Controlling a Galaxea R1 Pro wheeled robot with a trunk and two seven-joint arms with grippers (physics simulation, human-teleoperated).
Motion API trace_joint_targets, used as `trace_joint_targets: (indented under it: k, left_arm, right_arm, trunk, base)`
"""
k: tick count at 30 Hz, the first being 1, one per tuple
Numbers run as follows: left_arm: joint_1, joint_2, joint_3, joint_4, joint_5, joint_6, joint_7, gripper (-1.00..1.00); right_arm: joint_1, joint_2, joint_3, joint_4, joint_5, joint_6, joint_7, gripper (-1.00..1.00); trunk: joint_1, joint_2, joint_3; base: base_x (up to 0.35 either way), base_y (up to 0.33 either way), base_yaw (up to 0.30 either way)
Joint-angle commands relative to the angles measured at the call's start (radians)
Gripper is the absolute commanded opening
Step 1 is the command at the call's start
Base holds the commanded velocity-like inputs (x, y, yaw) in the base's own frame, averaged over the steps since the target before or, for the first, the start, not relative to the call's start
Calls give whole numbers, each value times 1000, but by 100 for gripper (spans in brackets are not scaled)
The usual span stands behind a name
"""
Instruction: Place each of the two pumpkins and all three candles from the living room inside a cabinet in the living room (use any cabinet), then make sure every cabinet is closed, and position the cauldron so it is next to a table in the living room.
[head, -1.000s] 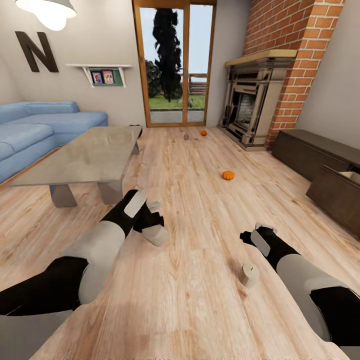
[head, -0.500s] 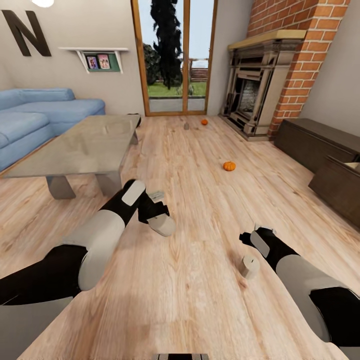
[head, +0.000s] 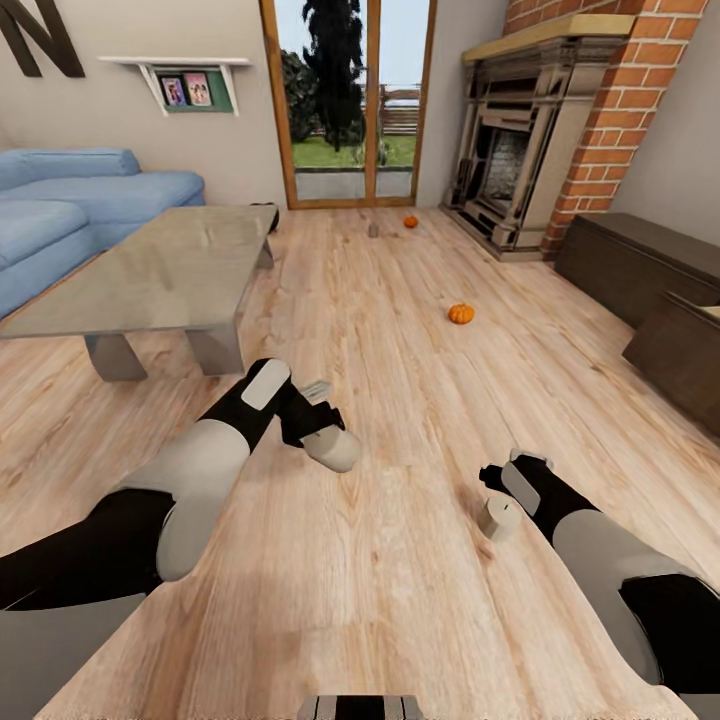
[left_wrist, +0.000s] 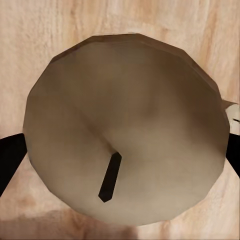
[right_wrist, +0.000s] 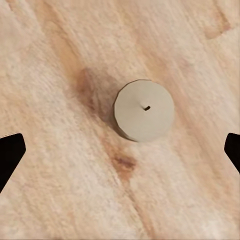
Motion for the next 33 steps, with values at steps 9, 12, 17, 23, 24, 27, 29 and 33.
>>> trace_joint_targets:
  k: [9,12,17,23,24,27,29,33]
  left_arm:
    - [0,0,-2,-1,14,-1,11,-100]
    - [0,0,-2,-1,14,-1,11,-100]
    - [0,0,-2,-1,13,-1,11,-100]
    - [0,0,-3,-1,13,-1,11,-100]
    - [0,0,-4,-1,13,-1,11,-100]
    - [0,0,-5,-1,13,-1,10,-100]
    - [0,0,-5,-1,14,0,10,-100]
    - [0,0,-2,-1,13,-2,10,-100]
  right_arm:
    - [0,-1,9,-12,-8,5,-8,100]
    - [0,-1,10,-12,-8,4,-8,100]
    - [0,-1,9,-13,-7,4,-8,100]
    - [0,-1,10,-12,-7,3,-8,100]
    - [0,-1,9,-12,-7,3,-8,100]
    - [0,-2,9,-13,-7,3,-8,100]
    - [0,-2,9,-13,-7,3,-8,100]
    - [0,-2,9,-13,-7,3,-8,100]
  trunk:
    - [4,-3,-36]
    - [5,-3,-47]
    - [7,-4,-67]
    - [7,-4,-67]
    - [7,-4,-67]
    - [7,-4,-67]
    - [7,-4,-67]
    - [7,-4,-67]
  base:
    - [0,0,0]
    - [0,0,0]
    - [0,0,0]
    - [0,0,0]
    - [0,0,0]
    - [0,0,0]
    - [0,0,0]
    - [0,0,0]
